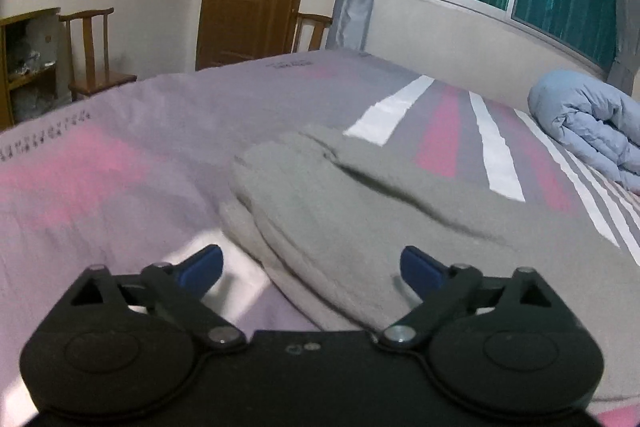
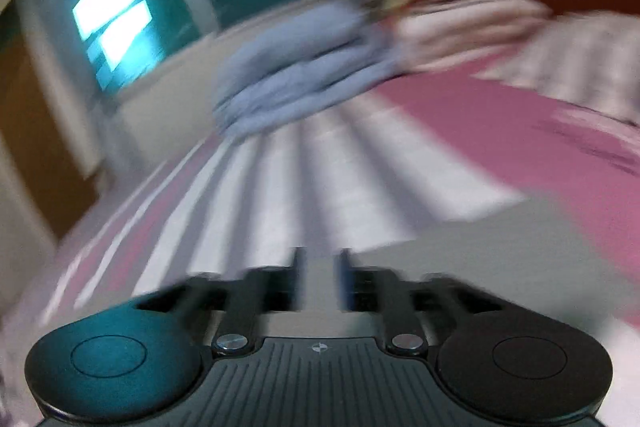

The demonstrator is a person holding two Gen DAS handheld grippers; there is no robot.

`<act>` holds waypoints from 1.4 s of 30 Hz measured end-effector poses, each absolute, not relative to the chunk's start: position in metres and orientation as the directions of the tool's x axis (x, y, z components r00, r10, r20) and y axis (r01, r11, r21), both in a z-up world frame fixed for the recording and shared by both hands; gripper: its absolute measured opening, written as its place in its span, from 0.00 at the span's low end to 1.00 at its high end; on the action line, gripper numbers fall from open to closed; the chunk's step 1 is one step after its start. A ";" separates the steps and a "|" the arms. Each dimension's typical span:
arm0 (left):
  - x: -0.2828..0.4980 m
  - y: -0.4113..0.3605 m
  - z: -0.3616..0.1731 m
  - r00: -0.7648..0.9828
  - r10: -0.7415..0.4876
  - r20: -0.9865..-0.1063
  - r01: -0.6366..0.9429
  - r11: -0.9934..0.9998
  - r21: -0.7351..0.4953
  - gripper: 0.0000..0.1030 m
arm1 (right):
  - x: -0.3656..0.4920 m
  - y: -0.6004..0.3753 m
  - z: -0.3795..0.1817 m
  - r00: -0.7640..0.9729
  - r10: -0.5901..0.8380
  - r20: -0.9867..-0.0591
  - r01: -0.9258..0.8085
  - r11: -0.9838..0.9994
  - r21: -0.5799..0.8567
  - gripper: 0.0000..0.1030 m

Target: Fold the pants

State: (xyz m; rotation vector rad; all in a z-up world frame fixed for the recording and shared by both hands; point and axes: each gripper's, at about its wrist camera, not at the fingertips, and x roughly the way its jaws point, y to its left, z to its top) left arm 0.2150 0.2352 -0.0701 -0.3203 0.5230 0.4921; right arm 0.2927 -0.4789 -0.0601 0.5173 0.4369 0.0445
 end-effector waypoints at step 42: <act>0.208 0.229 -0.089 0.739 0.371 -0.562 -0.552 0.812 -0.190 0.94 | 0.301 -0.581 -0.141 0.842 0.183 -0.507 0.300 0.623 0.723 0.07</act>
